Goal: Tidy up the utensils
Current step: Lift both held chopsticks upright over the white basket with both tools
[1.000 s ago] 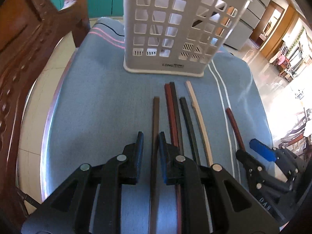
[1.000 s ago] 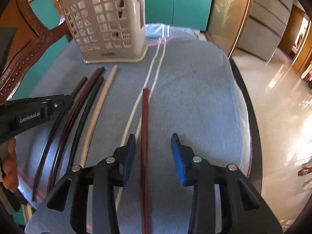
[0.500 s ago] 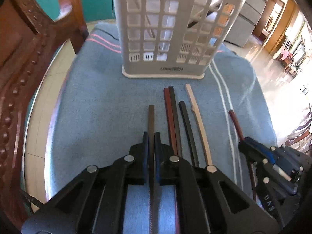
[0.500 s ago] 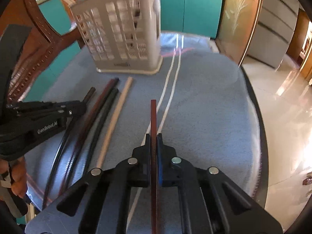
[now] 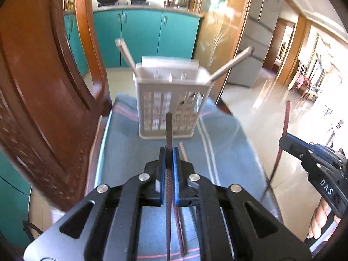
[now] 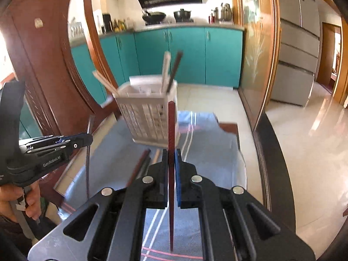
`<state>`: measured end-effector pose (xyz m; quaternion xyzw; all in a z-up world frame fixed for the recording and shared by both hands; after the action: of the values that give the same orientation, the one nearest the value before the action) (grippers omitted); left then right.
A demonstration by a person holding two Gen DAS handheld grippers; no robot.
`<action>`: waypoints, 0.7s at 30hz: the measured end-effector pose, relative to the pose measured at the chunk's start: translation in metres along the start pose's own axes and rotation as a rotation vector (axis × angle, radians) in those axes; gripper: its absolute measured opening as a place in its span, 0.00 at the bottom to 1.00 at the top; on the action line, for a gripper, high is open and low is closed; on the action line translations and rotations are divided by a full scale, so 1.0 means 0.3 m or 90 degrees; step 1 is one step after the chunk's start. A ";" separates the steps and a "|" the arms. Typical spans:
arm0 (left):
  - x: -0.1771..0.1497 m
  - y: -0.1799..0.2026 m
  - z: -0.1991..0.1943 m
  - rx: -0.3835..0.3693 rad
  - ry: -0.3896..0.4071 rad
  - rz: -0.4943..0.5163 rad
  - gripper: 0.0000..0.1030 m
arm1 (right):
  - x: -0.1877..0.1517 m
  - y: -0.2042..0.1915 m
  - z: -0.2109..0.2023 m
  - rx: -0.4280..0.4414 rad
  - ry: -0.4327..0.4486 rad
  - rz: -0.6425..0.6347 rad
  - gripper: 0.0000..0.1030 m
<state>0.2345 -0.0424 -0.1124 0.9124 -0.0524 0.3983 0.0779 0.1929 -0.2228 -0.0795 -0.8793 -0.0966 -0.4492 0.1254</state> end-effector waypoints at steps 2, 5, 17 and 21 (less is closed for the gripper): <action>0.034 0.006 -0.053 -0.013 0.017 -0.004 0.07 | 0.055 -0.011 -0.032 0.008 0.021 -0.006 0.06; 0.103 0.016 -0.142 -0.020 0.052 -0.002 0.07 | 0.157 -0.028 -0.073 0.021 0.056 -0.016 0.06; 0.529 -0.032 -0.320 -0.015 0.191 -0.052 0.07 | 0.652 -0.083 -0.103 0.040 0.240 0.008 0.06; 0.613 -0.065 -0.356 -0.007 0.259 -0.097 0.07 | 0.632 -0.096 0.022 0.029 0.208 -0.002 0.06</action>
<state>0.2854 -0.0099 0.0925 0.8140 0.0311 0.5670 0.1218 0.2994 -0.1827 0.0751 -0.7912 -0.0865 -0.5843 0.1584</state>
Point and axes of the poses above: each gripper's, at about its wrist camera, not at the fingertips, and z roughly the way its jaws point, y to its right, x to its top, the point moved 9 cm from there along z, roughly the way its jaws point, and after that the axes turned 4 degrees about x, right-handed, at the moved point
